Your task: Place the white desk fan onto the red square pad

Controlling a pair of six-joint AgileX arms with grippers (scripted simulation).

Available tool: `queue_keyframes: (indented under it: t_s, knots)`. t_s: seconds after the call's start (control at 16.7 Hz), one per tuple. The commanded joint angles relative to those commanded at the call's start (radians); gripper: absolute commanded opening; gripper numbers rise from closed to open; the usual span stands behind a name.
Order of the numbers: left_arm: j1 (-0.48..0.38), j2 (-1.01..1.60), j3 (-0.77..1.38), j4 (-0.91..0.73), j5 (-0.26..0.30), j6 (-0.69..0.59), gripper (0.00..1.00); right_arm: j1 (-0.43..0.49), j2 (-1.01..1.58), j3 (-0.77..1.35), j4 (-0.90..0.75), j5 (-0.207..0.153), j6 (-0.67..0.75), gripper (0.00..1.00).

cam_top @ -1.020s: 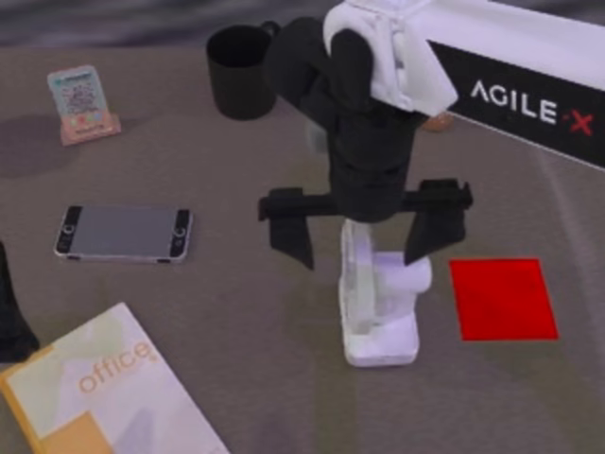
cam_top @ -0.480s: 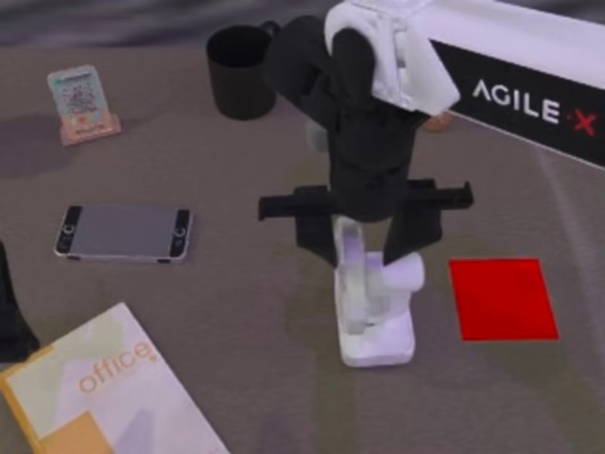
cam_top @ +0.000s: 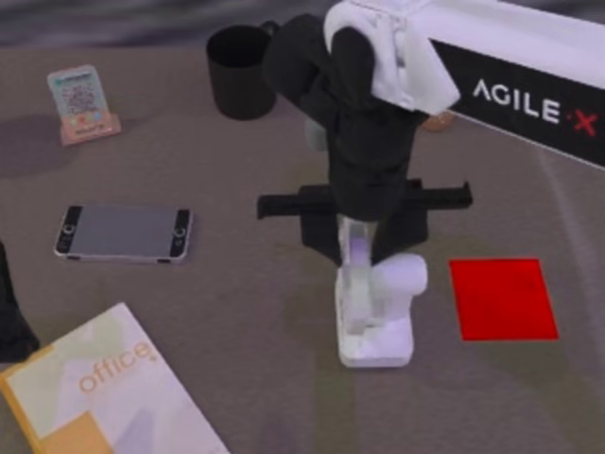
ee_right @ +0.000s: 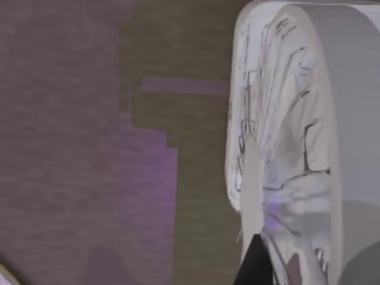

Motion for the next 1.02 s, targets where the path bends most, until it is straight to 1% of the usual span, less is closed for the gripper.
queue_keyframes:
  t_s: [0.24,0.6,1.02]
  knots:
    - [0.0,0.0,0.0,0.0,0.0,0.0,1.0,-0.001,-0.004,0.018,-0.017,-0.001,0.002,0.0]
    - [0.0,0.0,0.0,0.0,0.0,0.0,1.0,0.005,0.009,0.21,-0.194,-0.001,0.001,0.0]
    - [0.0,0.0,0.0,0.0,0.0,0.0,1.0,-0.001,0.005,0.217,-0.205,-0.002,-0.008,0.0]
